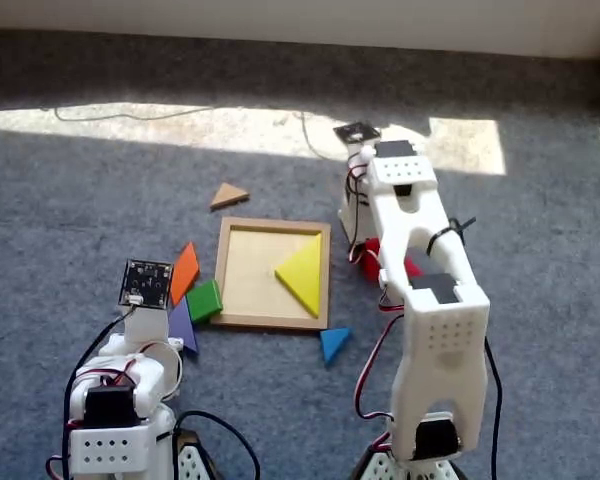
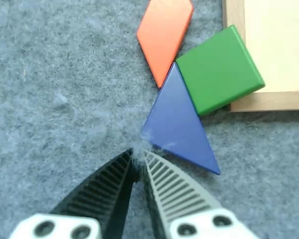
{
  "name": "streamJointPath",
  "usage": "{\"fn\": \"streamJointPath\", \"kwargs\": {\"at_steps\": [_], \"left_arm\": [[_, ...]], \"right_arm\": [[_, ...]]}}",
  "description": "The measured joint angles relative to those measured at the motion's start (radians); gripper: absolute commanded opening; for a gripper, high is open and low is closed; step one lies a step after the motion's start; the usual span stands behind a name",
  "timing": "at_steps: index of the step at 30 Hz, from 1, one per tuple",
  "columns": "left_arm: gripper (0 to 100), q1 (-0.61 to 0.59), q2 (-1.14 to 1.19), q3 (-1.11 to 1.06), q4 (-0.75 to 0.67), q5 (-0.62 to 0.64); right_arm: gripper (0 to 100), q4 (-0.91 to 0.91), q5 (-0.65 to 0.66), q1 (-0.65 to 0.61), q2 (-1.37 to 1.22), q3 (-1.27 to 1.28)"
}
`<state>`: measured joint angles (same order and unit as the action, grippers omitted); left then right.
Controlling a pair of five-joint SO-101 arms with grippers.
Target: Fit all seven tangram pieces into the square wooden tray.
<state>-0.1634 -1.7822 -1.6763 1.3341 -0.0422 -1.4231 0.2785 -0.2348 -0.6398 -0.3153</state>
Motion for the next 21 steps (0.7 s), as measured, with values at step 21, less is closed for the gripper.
{"fn": "streamJointPath", "kwargs": {"at_steps": [21], "left_arm": [[1,0.0,0.0,0.0,0.0,0.0]], "right_arm": [[43.6,0.149,0.086,-0.021,0.373,0.569]]}}
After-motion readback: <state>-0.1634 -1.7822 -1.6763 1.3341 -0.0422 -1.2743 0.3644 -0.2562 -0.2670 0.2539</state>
